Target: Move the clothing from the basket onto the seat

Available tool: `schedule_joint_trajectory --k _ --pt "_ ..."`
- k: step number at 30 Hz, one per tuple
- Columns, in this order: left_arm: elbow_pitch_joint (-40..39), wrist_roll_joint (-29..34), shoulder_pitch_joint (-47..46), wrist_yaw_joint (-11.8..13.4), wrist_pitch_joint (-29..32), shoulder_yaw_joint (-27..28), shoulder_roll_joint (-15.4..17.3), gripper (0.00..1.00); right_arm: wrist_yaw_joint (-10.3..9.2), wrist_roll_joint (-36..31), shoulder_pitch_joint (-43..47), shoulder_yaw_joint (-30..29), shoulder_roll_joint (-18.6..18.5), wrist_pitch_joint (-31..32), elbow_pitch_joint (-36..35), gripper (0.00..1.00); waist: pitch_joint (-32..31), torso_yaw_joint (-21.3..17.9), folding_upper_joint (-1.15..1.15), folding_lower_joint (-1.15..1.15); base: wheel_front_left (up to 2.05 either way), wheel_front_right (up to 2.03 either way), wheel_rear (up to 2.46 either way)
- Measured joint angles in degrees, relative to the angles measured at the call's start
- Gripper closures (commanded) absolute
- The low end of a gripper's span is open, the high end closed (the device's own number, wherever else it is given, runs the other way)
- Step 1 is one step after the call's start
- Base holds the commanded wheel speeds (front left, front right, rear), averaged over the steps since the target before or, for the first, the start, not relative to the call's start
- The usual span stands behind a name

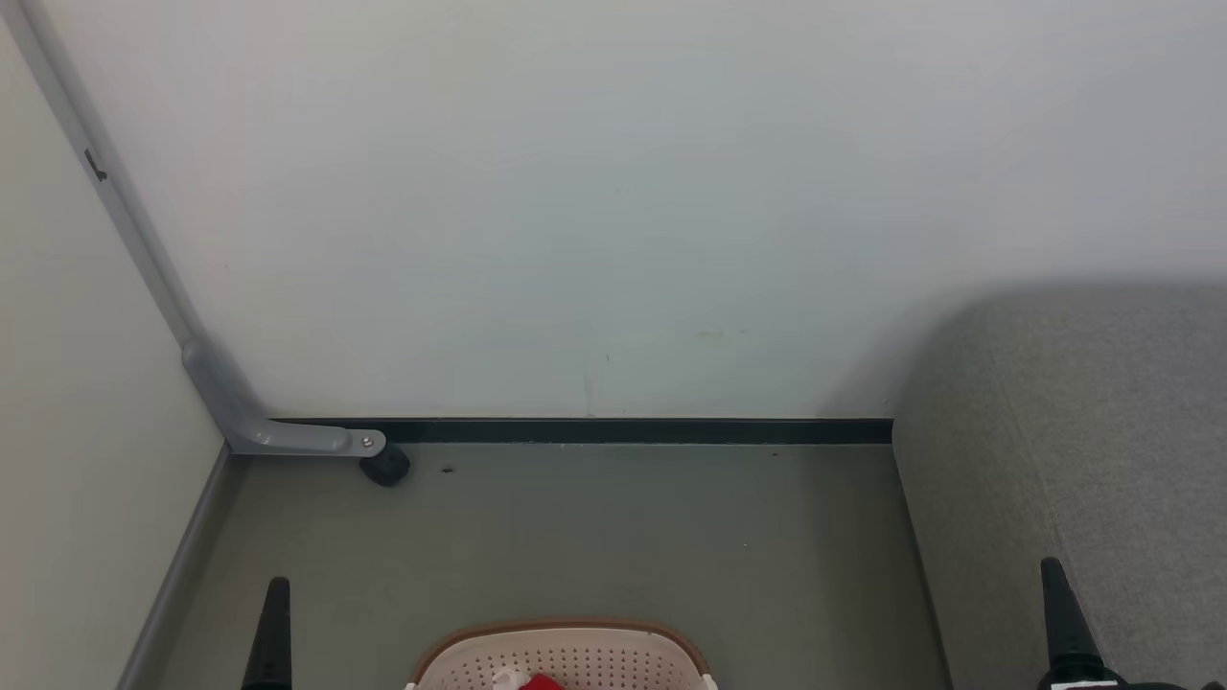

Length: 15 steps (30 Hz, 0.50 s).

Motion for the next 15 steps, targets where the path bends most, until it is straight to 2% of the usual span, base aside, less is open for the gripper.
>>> schedule_joint_trajectory --k 6,15 --pt "-1.89 5.33 0.01 1.19 -1.00 -1.11 0.03 0.00 -0.87 -4.58 0.04 1.04 -0.04 -1.00 -1.13 0.00 -0.14 0.12 0.00 0.00 0.00 0.00 0.00" --pt "-4.93 18.06 0.03 5.03 -3.12 -3.86 0.10 0.00 -1.44 -15.68 0.41 4.17 -0.35 -3.02 -2.46 0.00 -0.21 0.29 0.00 0.00 0.00 0.00 0.00"
